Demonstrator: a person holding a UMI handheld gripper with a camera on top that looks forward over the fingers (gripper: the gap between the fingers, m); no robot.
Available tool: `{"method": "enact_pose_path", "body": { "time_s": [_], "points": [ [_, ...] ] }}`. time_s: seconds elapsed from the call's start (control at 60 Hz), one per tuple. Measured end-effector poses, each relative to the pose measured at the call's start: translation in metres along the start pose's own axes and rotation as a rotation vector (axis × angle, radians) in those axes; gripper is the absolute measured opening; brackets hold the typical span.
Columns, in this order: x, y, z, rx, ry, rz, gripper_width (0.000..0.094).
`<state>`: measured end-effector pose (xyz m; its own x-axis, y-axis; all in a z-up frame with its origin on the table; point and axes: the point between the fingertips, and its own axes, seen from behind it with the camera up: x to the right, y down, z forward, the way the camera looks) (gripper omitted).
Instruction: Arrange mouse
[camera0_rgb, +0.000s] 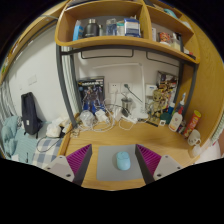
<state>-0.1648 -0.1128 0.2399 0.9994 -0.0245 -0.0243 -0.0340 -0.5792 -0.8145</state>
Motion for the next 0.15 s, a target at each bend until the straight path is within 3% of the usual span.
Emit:
{"method": "enact_pose_path", "body": {
  "time_s": [0.15],
  "points": [
    [0.0033, 0.0009, -0.0018, 0.009, 0.019, -0.009, 0.0868]
  ]
}}
